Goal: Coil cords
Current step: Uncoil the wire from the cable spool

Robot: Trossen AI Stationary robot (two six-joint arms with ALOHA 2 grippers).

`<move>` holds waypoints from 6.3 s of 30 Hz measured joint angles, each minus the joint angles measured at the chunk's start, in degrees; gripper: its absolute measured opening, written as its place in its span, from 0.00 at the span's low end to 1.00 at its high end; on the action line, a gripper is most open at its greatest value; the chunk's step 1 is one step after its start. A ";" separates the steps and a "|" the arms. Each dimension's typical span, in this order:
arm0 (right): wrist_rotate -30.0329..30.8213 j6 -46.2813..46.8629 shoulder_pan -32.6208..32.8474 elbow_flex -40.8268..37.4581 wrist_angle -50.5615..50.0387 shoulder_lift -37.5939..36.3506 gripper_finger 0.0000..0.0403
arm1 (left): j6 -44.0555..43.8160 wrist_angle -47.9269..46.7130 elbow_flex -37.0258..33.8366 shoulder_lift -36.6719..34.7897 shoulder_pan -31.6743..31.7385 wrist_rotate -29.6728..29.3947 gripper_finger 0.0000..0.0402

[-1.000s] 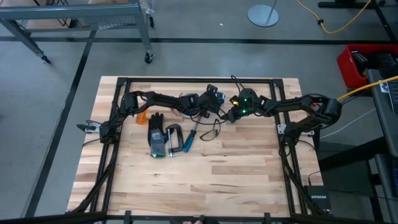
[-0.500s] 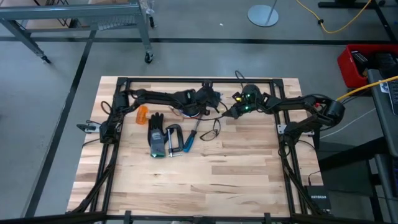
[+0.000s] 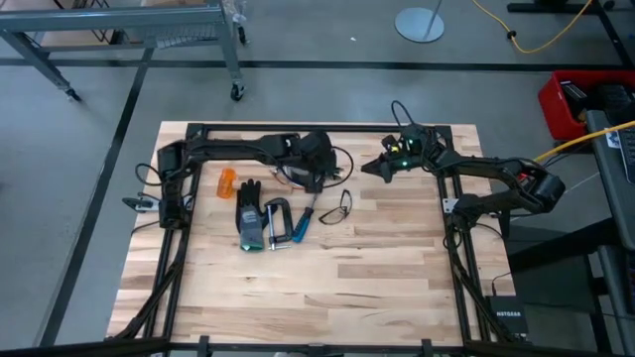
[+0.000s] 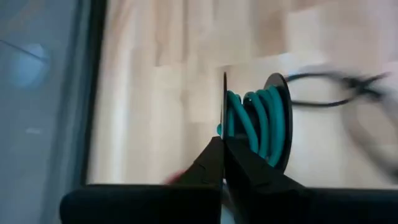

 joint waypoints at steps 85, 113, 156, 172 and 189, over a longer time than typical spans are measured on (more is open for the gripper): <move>13.09 2.39 17.35 0.02 32.63 0.46 0.24 | -27.33 3.63 0.00 -7.05 12.19 52.09 0.00; 8.87 2.06 17.24 0.02 32.36 0.46 0.02 | -26.43 7.45 -0.02 -5.69 11.47 51.94 0.00; -46.71 -2.57 3.34 11.98 32.78 0.33 0.00 | 7.78 -15.49 0.00 -7.96 6.44 40.57 0.16; -48.46 -2.72 3.41 11.98 32.56 0.33 0.00 | 7.99 -13.20 -0.02 0.67 5.71 35.74 0.16; -29.92 -2.31 -1.75 11.96 34.05 0.35 0.00 | 0.88 0.89 0.00 1.65 4.32 35.56 0.06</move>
